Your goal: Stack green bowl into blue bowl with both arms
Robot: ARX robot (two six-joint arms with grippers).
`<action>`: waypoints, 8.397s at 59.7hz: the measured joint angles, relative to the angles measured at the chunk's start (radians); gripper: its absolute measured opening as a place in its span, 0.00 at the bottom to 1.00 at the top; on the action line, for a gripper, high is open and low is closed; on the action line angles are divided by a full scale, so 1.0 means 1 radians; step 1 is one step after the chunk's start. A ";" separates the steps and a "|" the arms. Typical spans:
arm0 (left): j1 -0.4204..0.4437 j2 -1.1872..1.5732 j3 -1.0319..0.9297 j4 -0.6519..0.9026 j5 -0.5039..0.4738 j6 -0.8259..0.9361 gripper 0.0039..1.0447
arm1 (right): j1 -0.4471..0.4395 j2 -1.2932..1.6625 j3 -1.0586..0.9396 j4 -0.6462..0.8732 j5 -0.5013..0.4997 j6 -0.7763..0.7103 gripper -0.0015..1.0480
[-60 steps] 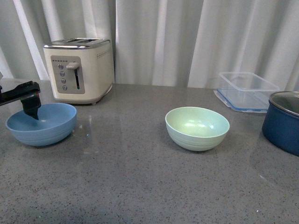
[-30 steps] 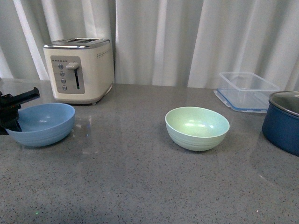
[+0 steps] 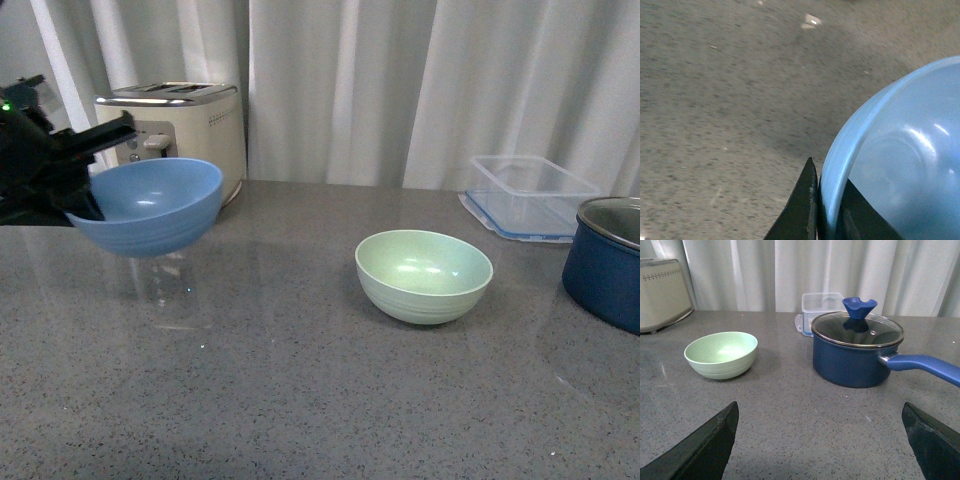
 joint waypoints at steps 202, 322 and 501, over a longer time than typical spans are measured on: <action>0.003 -1.271 -1.410 0.854 -0.084 0.373 0.03 | 0.000 0.000 0.000 0.000 0.000 0.000 0.90; 0.003 -1.777 -1.410 0.365 -0.082 0.375 0.94 | 0.218 1.212 0.858 -0.175 -0.220 0.228 0.90; 0.003 -1.777 -1.410 0.365 -0.083 0.375 0.94 | 0.424 1.501 1.167 0.113 0.055 0.355 0.89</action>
